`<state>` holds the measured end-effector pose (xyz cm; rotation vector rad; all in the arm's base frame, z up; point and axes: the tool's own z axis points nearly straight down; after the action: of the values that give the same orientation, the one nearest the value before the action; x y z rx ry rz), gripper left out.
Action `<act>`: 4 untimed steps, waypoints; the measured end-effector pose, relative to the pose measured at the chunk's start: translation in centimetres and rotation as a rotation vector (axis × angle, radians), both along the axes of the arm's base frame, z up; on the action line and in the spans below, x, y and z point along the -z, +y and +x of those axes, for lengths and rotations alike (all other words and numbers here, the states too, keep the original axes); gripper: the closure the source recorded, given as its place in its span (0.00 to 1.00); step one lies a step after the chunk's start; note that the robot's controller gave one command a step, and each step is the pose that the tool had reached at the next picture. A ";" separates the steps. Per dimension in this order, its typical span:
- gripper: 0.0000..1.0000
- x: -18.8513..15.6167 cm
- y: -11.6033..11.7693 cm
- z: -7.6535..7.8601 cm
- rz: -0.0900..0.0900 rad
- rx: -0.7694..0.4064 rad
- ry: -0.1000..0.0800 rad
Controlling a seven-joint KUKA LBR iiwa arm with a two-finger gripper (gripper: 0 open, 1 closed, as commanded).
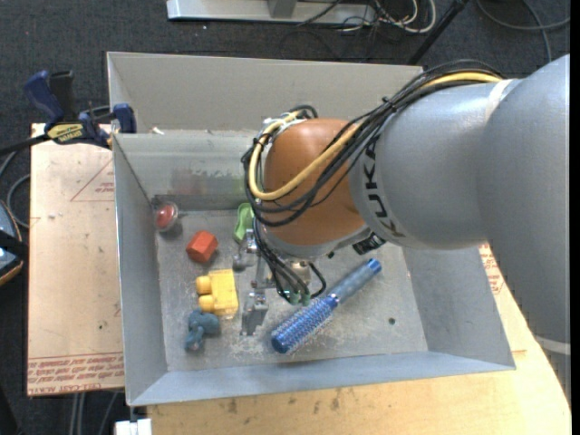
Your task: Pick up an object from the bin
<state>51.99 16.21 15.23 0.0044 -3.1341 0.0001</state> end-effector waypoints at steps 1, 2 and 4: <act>0.00 7.9 9.3 -0.2 0.003 -0.368 -0.010; 0.00 4.2 2.7 2.3 0.000 -0.303 -0.014; 1.00 7.3 -0.2 2.7 0.005 -0.723 -0.013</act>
Offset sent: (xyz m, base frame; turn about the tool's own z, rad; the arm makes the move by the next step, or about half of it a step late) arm -0.0032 0.0907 -0.0823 -0.3672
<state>54.74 16.05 7.96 1.1167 -2.9422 -0.0035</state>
